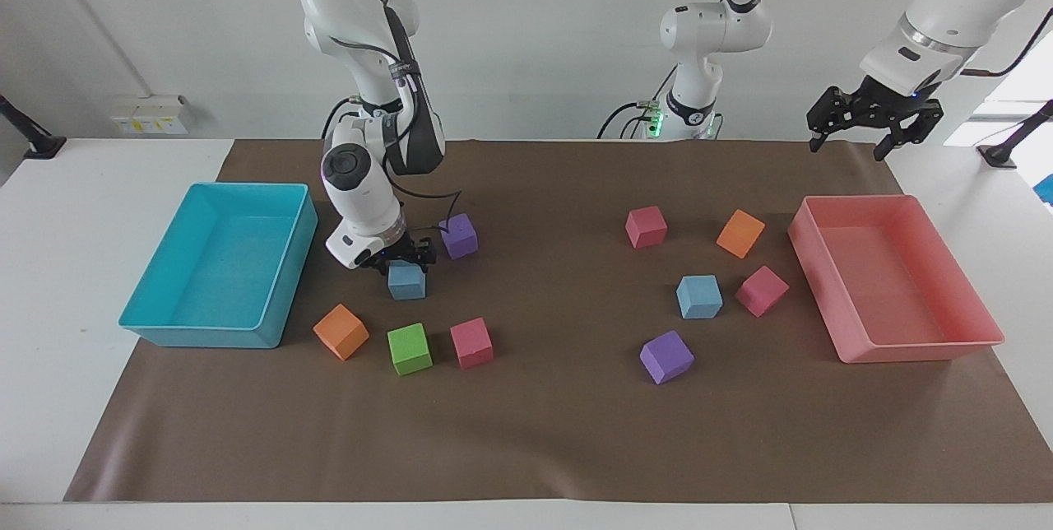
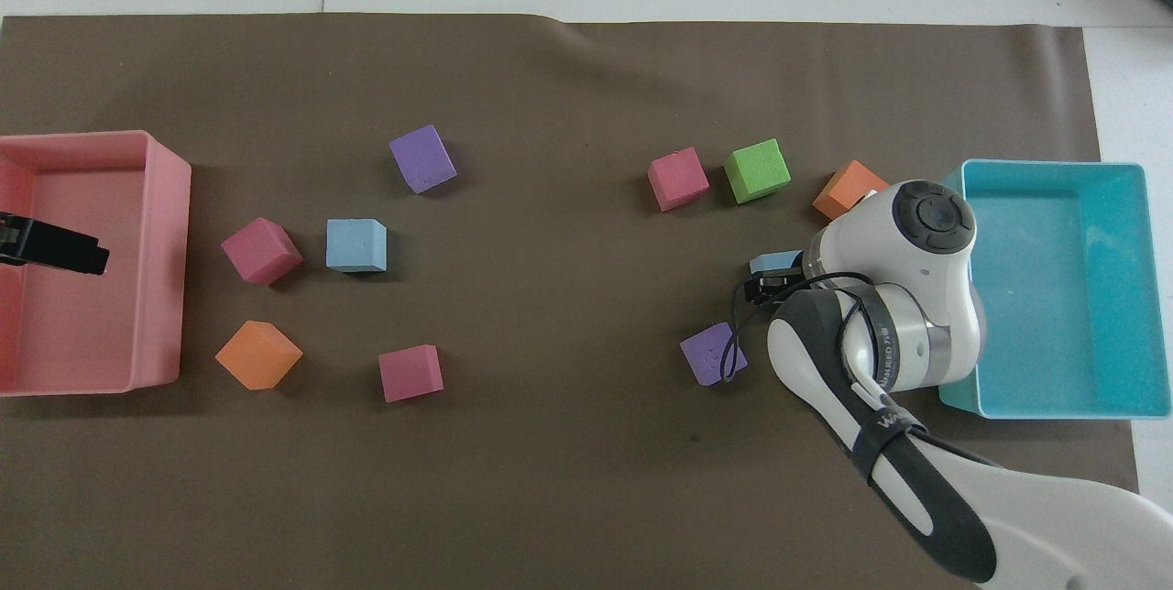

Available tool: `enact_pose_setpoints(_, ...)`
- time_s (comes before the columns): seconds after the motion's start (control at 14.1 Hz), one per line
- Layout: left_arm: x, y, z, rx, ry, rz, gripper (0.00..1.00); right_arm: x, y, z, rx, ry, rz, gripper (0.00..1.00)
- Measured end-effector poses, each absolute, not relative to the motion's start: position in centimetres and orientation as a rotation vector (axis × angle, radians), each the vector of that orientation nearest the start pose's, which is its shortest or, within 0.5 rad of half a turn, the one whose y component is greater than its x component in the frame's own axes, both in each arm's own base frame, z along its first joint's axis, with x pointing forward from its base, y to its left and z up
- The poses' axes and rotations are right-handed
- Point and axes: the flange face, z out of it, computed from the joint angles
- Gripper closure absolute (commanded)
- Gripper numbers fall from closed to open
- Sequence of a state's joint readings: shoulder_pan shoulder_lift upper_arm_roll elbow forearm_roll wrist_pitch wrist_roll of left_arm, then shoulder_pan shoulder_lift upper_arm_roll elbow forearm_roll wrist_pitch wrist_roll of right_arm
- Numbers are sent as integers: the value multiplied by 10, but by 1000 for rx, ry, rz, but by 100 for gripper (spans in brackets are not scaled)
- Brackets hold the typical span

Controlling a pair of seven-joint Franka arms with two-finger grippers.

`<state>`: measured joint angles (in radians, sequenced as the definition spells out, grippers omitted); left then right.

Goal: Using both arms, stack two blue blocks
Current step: 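Lower the right gripper and close it on the blue cube, then carry the blue cube to the table center and open the right gripper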

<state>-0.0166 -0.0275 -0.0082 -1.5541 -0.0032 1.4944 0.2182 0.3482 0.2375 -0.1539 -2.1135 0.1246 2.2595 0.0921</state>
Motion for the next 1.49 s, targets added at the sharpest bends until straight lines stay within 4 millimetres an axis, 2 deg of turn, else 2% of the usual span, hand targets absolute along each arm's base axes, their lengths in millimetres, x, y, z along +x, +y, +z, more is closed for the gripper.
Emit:
enact_pose_setpoints(0.5, 538, -14, 641, -3124, 382, 50, 0, 554, 114, 302, -3092, -34, 126, 100)
enact_pose_setpoints(0.78, 538, -14, 641, -3124, 382, 50, 0, 561, 115, 344, -3072, -38, 22, 100)
enact_pose_setpoints(0.99, 538, -14, 640, -3124, 382, 51, 0, 560, 118, 381, -3062, -57, 36, 100)
enact_pose_setpoints(1.06, 538, -14, 640, -3124, 382, 51, 0, 562, 123, 391, -3063, -79, 53, 100)
enact_pose_setpoints(1.2, 538, -14, 640, -3124, 382, 52, 0, 565, 145, 407, -3060, -142, 58, 100)
enact_pose_setpoints(1.49, 538, -14, 640, -3124, 383, 52, 0, 581, 193, 421, -3066, -234, 90, 100)
